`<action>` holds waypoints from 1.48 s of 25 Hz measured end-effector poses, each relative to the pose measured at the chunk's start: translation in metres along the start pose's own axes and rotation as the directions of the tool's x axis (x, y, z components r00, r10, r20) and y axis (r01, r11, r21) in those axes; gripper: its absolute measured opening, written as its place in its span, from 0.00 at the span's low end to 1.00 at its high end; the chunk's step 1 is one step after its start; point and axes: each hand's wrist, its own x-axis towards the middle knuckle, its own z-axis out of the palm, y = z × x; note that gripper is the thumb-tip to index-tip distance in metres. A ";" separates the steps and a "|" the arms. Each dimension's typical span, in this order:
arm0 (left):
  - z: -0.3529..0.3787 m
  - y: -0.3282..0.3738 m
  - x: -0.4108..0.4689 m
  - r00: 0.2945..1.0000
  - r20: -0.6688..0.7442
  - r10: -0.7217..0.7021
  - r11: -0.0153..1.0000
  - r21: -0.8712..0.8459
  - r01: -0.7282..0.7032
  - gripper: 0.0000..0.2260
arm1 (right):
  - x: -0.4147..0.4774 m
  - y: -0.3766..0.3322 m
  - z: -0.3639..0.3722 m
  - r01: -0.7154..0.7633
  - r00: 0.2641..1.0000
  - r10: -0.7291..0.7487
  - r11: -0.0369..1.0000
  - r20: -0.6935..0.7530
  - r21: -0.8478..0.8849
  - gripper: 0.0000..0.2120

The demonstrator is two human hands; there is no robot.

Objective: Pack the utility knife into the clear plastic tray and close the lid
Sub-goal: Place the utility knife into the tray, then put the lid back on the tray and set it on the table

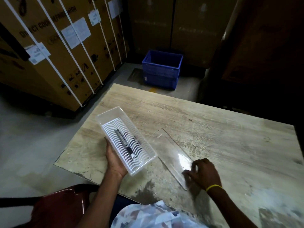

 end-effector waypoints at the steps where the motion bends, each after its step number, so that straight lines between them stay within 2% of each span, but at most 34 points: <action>1: 0.003 -0.004 0.002 1.000 0.000 -0.013 1.000 0.008 0.013 0.32 | -0.004 0.015 -0.009 -0.086 0.996 0.087 0.996 0.005 -0.023 0.25; 3: 0.012 -0.014 0.008 0.999 0.010 -0.050 0.999 0.020 0.050 0.35 | -0.019 0.036 -0.026 -0.215 0.977 0.214 0.976 -0.011 -0.032 0.27; 6: 0.025 -0.031 0.016 0.993 0.041 -0.106 0.994 0.022 0.106 0.33 | -0.037 0.059 -0.032 -0.352 0.934 0.354 0.935 -0.050 0.054 0.43; 8: 0.033 -0.041 0.019 0.985 0.071 -0.160 0.987 0.017 0.159 0.32 | -0.043 0.069 -0.030 -0.422 0.903 0.429 0.896 -0.020 0.134 0.51; 10: 0.040 -0.051 0.022 0.973 0.095 -0.212 0.977 0.025 0.210 0.31 | -0.045 0.075 -0.028 -0.472 0.878 0.478 0.852 0.032 0.227 0.50; 11: 0.044 -0.055 0.023 0.967 0.097 -0.235 0.972 0.031 0.234 0.31 | -0.046 0.075 -0.030 -0.486 0.867 0.496 0.815 0.052 0.315 0.44; 12: 0.046 -0.059 0.025 0.963 0.092 -0.252 0.968 0.038 0.249 0.30 | -0.048 0.070 -0.033 -0.501 0.849 0.522 0.745 0.081 0.440 0.35; 14: 0.054 -0.064 0.027 0.956 0.090 -0.280 0.960 0.055 0.276 0.30 | -0.055 0.055 -0.042 -0.449 0.842 0.516 0.509 0.156 0.734 0.16; 15: 0.057 -0.066 0.029 0.949 0.091 -0.303 0.953 0.055 0.299 0.31 | -0.059 0.046 -0.050 -0.397 0.842 0.506 0.347 0.187 0.850 0.13; 17: 0.065 -0.069 0.031 0.936 0.091 -0.339 0.941 0.055 0.335 0.33 | -0.061 0.030 -0.070 -0.265 0.849 0.476 0.005 0.230 0.964 0.13; 18: 0.069 -0.070 0.030 0.932 0.101 -0.348 0.937 0.047 0.345 0.33 | -0.061 0.020 -0.085 -0.188 0.867 0.455 -0.081 0.204 0.979 0.12; 19: 0.073 -0.071 0.030 0.926 0.115 -0.359 0.933 0.036 0.357 0.34 | -0.061 0.011 -0.098 -0.103 0.892 0.432 -0.099 0.137 0.990 0.12; 21: 0.079 -0.076 0.030 0.916 0.138 -0.378 0.925 0.023 0.378 0.34 | -0.059 -0.014 -0.126 0.093 0.919 0.384 0.016 -0.092 0.996 0.14; 22: 0.082 -0.078 0.031 0.914 0.141 -0.381 0.924 0.024 0.381 0.35 | -0.058 -0.028 -0.138 0.206 0.901 0.354 0.158 -0.250 0.966 0.14; 24: 0.087 -0.083 0.033 0.912 0.156 -0.381 0.924 0.033 0.380 0.35 | -0.056 -0.056 -0.153 0.423 0.785 0.187 0.534 -0.590 0.732 0.14; 25: 0.089 -0.086 0.035 0.906 0.167 -0.388 0.921 0.039 0.387 0.36 | -0.054 -0.067 -0.156 0.497 0.709 0.064 0.662 -0.702 0.562 0.16; 26: 0.093 -0.087 0.036 0.900 0.184 -0.395 0.918 0.043 0.394 0.36 | -0.051 -0.075 -0.157 0.549 0.646 -0.056 0.727 -0.762 0.412 0.19; 28: 0.102 -0.091 0.032 0.891 0.219 -0.399 0.915 0.025 0.403 0.38 | -0.045 -0.089 -0.160 0.590 0.594 -0.268 0.786 -0.758 0.185 0.22; 31: 0.123 -0.093 0.019 0.882 0.282 -0.378 0.906 -0.086 0.415 0.37 | -0.040 -0.107 -0.161 0.560 0.583 -0.476 0.822 -0.658 -0.098 0.20; 34: 0.133 -0.093 0.010 0.903 0.254 -0.346 0.917 -0.114 0.383 0.33 | -0.039 -0.121 -0.157 0.528 0.579 -0.552 0.815 -0.600 -0.240 0.22; 37: 0.133 -0.091 0.012 0.903 0.236 -0.359 0.919 -0.077 0.386 0.35 | -0.043 -0.124 -0.145 0.502 0.592 -0.578 0.810 -0.562 -0.304 0.26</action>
